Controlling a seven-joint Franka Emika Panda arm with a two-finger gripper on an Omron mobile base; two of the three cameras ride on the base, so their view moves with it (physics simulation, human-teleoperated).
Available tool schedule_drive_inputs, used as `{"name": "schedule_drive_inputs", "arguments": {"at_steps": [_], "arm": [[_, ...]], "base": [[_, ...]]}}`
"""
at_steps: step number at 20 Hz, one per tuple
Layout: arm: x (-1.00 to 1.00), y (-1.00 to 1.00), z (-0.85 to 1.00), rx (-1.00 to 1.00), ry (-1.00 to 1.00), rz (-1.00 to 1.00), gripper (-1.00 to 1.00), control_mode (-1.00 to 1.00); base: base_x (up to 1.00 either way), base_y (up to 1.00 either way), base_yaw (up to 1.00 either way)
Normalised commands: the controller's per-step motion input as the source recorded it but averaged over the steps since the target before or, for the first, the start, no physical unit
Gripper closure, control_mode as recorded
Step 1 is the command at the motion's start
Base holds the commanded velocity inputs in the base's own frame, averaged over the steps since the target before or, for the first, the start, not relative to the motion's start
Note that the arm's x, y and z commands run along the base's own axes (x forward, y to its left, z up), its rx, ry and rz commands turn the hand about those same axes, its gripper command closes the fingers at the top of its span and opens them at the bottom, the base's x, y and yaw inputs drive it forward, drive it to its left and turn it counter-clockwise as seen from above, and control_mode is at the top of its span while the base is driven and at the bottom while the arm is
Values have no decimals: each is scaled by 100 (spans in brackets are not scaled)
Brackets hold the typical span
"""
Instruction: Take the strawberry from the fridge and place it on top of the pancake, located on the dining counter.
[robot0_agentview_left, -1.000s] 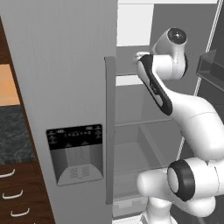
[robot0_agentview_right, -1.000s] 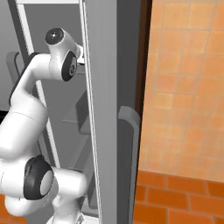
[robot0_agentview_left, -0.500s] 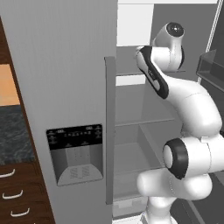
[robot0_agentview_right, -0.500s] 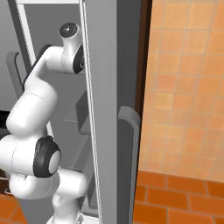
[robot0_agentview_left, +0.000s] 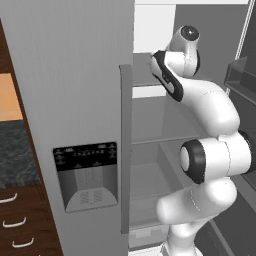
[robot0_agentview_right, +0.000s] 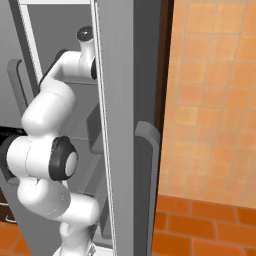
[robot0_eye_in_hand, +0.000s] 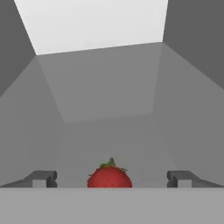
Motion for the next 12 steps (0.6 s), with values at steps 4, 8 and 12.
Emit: {"name": "schedule_drive_inputs", "arguments": {"at_steps": [4, 8, 12], "arm": [[0, 0, -21, 0, 11, 0, -100, -100], [5, 0, -24, -1, 4, 0, -100, -100], [3, 0, -15, 0, 2, 0, -100, -100]], "base": [[0, 0, 0], [0, 0, 0], [0, 0, 0]]}}
